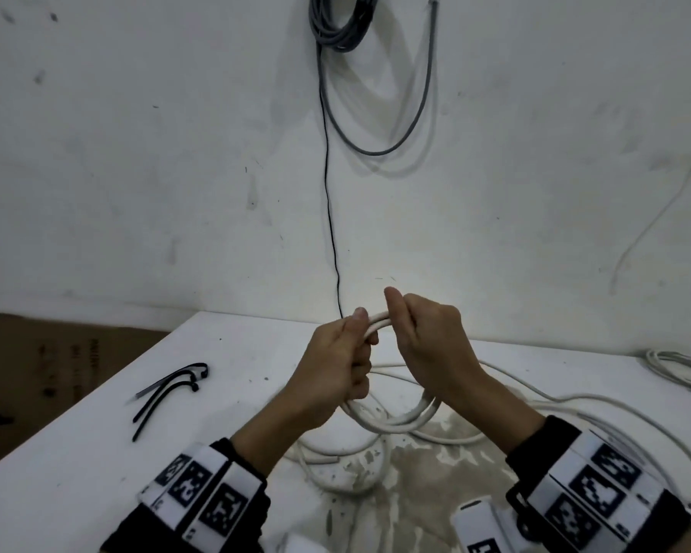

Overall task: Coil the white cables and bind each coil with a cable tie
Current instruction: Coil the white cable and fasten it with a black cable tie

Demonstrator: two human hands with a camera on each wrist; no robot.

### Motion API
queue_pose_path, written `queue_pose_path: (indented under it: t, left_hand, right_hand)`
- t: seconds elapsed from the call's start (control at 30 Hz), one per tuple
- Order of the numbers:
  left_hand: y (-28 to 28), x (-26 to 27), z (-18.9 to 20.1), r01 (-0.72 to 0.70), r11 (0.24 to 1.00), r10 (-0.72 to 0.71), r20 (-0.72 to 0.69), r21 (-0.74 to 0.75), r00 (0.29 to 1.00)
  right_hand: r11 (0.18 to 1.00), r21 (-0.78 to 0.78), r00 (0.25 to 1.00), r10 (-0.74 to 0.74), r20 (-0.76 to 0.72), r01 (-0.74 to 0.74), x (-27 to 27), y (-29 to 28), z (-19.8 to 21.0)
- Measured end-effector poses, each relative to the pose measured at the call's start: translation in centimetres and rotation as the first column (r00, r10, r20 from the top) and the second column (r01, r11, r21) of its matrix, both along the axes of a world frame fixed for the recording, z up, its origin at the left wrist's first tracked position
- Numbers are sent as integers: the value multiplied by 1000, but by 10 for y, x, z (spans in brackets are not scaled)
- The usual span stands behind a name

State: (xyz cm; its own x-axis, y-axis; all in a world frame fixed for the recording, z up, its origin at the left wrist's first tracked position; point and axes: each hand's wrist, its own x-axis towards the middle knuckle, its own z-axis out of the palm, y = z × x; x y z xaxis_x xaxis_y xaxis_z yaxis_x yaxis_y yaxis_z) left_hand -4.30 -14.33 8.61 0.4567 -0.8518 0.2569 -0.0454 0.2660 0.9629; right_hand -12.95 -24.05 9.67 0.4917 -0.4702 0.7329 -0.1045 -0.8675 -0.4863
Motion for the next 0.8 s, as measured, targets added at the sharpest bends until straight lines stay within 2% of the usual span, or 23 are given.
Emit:
queue_pose_path:
  t: [0.03, 0.1, 0.17, 0.2, 0.23, 0.3, 0.33, 0.37, 0.4, 0.47, 0.5, 0.53, 0.57, 0.6, 0.63, 0.7, 0.8]
  left_hand:
    - [4, 4, 1, 65, 998, -66, -111, -9, 992]
    - [11, 12, 1, 110, 994, -111, -140, -10, 984]
    - [18, 22, 1, 64, 998, -64, 20, 21, 998]
    - [22, 29, 0, -5, 999, -4, 165, 50, 986]
    - [26, 35, -3, -102, 992, 69, 346, 77, 936]
    - [33, 51, -12, -297, 954, 184, 683, 50, 707]
    - [38, 58, -15, -360, 933, 223, 772, 7, 595]
    - [45, 66, -19, -398, 917, 247, 811, -19, 530]
    - [51, 75, -21, -422, 906, 255, 821, -19, 511]
    - [64, 96, -25, -440, 897, 233, 803, 41, 548]
    - [71, 107, -26, -439, 894, 205, 793, 86, 573]
    - [80, 118, -28, -434, 891, 176, 781, 131, 599]
    - [88, 128, -30, -422, 888, 145, 763, 180, 630]
    - [97, 141, -33, -408, 883, 120, 731, 231, 672]
    - [105, 151, -36, -387, 879, 100, 686, 278, 721]
    - [119, 175, -41, -348, 866, 79, 589, 359, 804]
    - [132, 204, -45, -319, 832, 71, 484, 454, 872]
  right_hand:
    - [1000, -20, 1000, 20, 10, -19, 4, 1, -1]
    - [999, -27, 999, 35, 20, -35, 14, 3, -4]
    - [1000, 7, 1000, 6, 6, -7, 26, 6, -8]
    - [999, 36, 1000, -8, -11, 9, 34, 9, -10]
    - [998, 61, 1000, -14, -25, 15, 42, 12, -12]
    - [996, 91, 997, -2, -72, 8, 59, 22, -16]
    - [995, 98, 994, 6, -109, 5, 67, 28, -17]
    - [992, 123, 988, 31, -152, -12, 77, 34, -18]
    - [984, 172, 978, 74, -193, -40, 84, 39, -18]
    - [912, 379, 931, 263, -251, -156, 99, 46, -21]
    - [832, 506, 880, 398, -259, -228, 106, 49, -22]
    - [741, 610, 807, 527, -268, -281, 115, 49, -24]
    - [683, 667, 728, 615, -303, -298, 124, 48, -27]
    - [660, 693, 651, 667, -363, -290, 138, 45, -30]
    - [667, 695, 592, 683, -427, -268, 152, 43, -32]
    - [718, 647, 526, 665, -530, -256, 186, 37, -38]
    - [865, 335, 477, 489, -730, -374, 238, 30, -48]
